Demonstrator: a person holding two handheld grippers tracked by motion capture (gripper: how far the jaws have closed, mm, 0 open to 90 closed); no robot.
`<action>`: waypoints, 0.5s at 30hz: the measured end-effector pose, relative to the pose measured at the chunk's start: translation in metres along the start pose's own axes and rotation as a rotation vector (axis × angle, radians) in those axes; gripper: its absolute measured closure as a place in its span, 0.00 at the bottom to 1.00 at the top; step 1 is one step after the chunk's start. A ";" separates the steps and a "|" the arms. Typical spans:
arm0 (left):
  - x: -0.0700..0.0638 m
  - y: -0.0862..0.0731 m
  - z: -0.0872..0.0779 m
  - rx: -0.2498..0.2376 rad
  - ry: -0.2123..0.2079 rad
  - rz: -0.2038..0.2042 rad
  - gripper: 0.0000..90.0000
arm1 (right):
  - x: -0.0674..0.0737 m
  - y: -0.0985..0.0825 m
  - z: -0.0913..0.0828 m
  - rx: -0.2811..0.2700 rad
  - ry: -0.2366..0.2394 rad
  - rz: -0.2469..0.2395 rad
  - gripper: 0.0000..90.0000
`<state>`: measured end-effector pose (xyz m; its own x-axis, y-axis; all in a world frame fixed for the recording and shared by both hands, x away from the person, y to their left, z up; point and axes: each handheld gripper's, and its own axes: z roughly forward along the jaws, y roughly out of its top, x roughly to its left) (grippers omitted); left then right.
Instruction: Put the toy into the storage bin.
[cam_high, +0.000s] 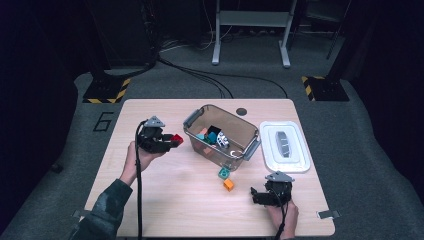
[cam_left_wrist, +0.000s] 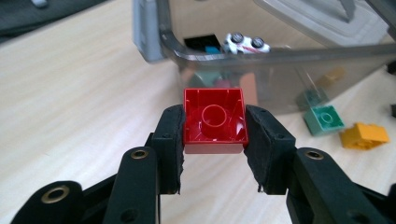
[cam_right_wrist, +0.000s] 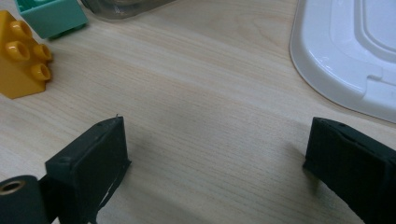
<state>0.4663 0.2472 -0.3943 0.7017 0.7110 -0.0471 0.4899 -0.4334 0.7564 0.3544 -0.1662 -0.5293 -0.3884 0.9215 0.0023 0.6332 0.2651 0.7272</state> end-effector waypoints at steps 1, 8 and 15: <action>0.002 0.004 -0.002 0.000 0.000 0.000 0.66 | 0.000 0.000 0.000 0.000 0.000 0.001 0.05; 0.012 0.029 -0.003 -0.017 0.024 -0.009 0.66 | 0.000 0.000 0.000 0.000 0.000 0.000 0.05; 0.009 0.054 0.008 -0.021 0.026 0.000 0.66 | 0.000 0.000 0.000 0.001 0.000 0.000 0.05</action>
<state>0.5036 0.2255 -0.3593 0.6880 0.7251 -0.0300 0.4786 -0.4222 0.7699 0.3546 -0.1662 -0.5293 -0.3886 0.9214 0.0025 0.6337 0.2652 0.7267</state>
